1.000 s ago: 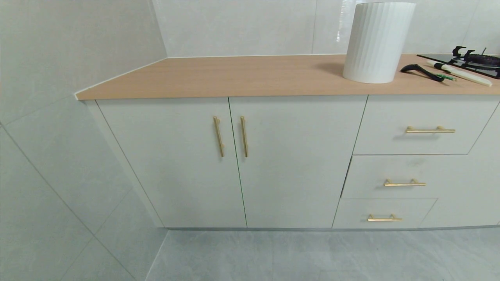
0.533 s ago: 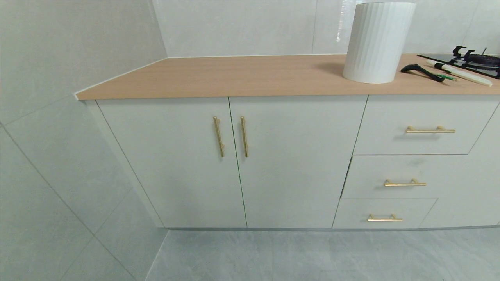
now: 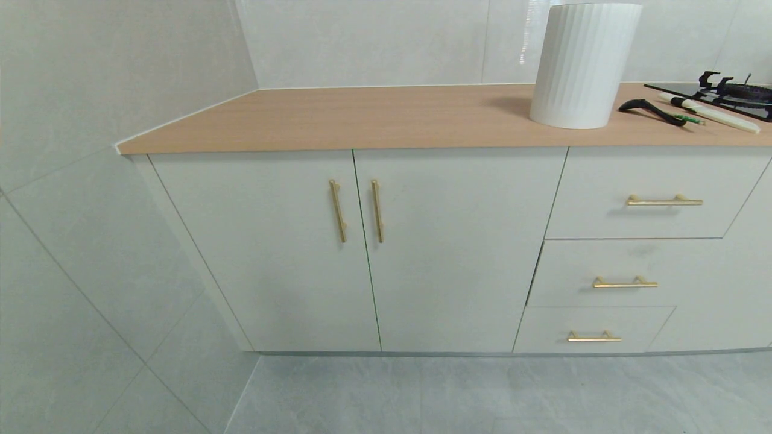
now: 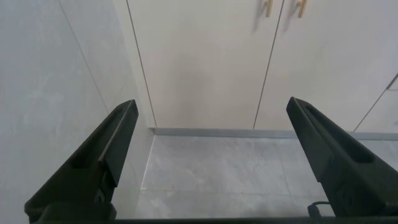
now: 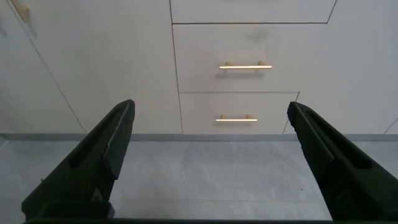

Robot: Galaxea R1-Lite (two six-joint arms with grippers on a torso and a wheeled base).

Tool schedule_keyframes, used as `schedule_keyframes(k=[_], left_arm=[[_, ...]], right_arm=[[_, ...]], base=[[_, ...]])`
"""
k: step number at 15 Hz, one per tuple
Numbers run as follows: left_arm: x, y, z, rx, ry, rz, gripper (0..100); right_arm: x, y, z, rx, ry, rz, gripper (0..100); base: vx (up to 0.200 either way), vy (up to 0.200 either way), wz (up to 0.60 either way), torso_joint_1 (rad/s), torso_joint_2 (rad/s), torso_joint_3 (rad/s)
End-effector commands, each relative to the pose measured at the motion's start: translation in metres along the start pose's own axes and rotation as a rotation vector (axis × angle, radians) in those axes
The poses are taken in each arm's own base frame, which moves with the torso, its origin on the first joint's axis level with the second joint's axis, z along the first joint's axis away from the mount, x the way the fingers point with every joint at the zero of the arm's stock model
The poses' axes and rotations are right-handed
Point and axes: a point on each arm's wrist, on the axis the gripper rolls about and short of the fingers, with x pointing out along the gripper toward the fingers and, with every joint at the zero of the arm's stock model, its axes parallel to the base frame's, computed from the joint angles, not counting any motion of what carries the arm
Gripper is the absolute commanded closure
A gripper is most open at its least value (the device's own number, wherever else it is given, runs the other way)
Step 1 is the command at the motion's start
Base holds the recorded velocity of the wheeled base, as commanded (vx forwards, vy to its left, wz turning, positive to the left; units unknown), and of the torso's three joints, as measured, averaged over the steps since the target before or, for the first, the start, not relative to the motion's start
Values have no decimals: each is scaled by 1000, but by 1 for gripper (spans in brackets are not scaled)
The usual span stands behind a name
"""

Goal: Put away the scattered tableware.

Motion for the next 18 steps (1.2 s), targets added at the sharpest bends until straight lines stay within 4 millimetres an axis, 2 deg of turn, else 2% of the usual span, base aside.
schedule_keyframes(k=[1,12,18], left_arm=[[0,0,0,-1,3,0,0],[0,0,0,-1,3,0,0],[0,0,0,-3,3,0,0]], right_arm=[[0,0,0,1,4,-2,0],[0,0,0,1,4,-2,0],[0,0,0,3,4,-1,0]], base=[[0,0,0,0,0,0],[0,0,0,0,0,0],[0,-200,0,5,5,6]])
